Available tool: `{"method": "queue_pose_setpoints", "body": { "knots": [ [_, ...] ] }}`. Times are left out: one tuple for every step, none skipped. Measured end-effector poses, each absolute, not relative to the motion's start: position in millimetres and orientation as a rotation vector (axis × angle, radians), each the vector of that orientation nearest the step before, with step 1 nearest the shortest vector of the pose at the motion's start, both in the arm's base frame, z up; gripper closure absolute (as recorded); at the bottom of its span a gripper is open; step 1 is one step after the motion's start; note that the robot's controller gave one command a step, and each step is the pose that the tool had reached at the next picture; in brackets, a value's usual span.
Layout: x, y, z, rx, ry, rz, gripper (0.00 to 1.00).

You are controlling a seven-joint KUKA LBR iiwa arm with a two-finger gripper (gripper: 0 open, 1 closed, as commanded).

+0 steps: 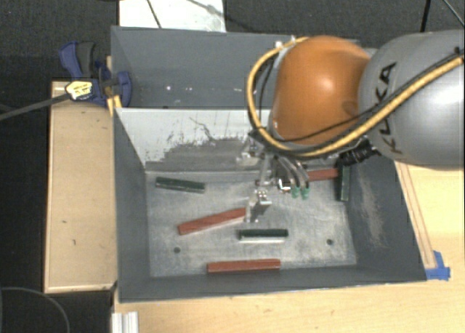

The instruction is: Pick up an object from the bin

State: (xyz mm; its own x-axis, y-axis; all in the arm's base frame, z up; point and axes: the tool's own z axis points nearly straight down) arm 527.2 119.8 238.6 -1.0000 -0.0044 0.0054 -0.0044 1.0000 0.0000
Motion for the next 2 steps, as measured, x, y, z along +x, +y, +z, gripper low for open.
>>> {"method": "queue_pose_setpoints", "body": {
  "knots": [
    [528.8,119.1,242.9,0.001,-3.144,-0.002,0.0],
    [532.3,116.7,192.6,0.049,-3.151,-0.003,0.0]
  ]
}}
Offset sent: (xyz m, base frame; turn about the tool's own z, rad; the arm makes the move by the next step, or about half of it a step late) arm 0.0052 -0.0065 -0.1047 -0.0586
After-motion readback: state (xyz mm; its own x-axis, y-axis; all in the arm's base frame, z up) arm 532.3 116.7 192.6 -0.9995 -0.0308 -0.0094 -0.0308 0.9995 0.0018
